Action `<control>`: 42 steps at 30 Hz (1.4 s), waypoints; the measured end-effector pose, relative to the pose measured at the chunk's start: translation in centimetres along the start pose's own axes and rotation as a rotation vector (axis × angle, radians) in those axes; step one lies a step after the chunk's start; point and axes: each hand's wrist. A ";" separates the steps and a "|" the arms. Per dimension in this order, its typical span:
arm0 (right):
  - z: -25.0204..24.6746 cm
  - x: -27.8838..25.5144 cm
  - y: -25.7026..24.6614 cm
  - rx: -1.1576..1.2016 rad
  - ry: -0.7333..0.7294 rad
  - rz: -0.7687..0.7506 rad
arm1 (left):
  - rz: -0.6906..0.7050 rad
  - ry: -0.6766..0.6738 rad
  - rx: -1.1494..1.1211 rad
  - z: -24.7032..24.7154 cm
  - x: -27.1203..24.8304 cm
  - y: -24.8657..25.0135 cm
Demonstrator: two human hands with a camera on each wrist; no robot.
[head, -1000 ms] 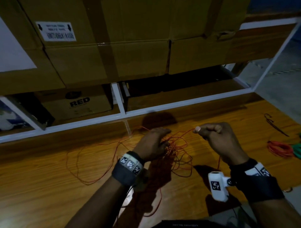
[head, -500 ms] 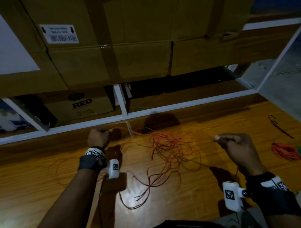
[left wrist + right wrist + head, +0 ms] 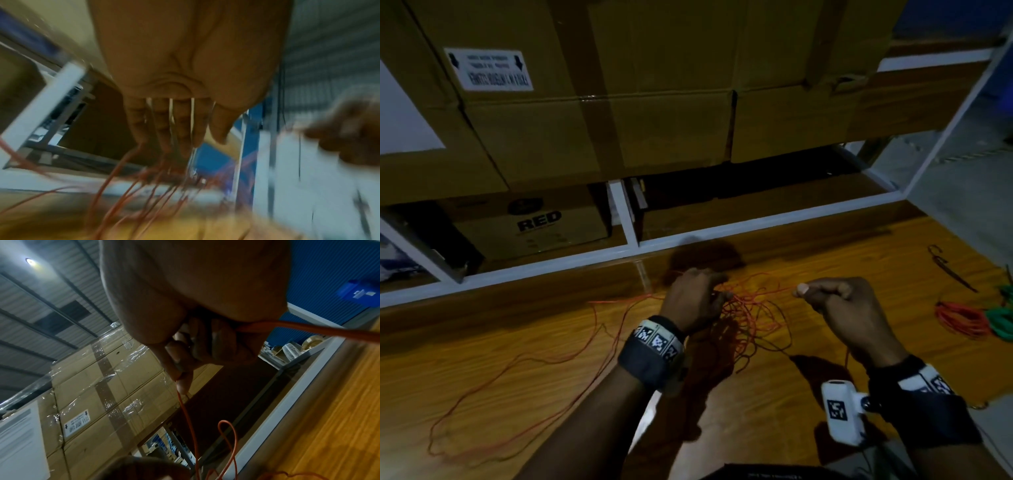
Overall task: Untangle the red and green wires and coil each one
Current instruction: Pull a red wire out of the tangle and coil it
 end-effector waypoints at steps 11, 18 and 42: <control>-3.7 -0.4 1.0 -0.014 0.146 0.066 | -0.565 0.342 -0.416 -1.9 -0.4 -9.1; -2.7 -0.7 1.2 0.004 0.075 0.081 | -0.998 0.300 -0.087 -4.6 -3.1 -15.1; -3.0 -1.2 2.9 -0.088 0.125 0.118 | -0.880 0.367 -0.195 -4.0 -1.2 -13.9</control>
Point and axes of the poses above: each hand's wrist, its own x-axis towards the middle knuckle, its own z-axis out of the palm, y = z × x
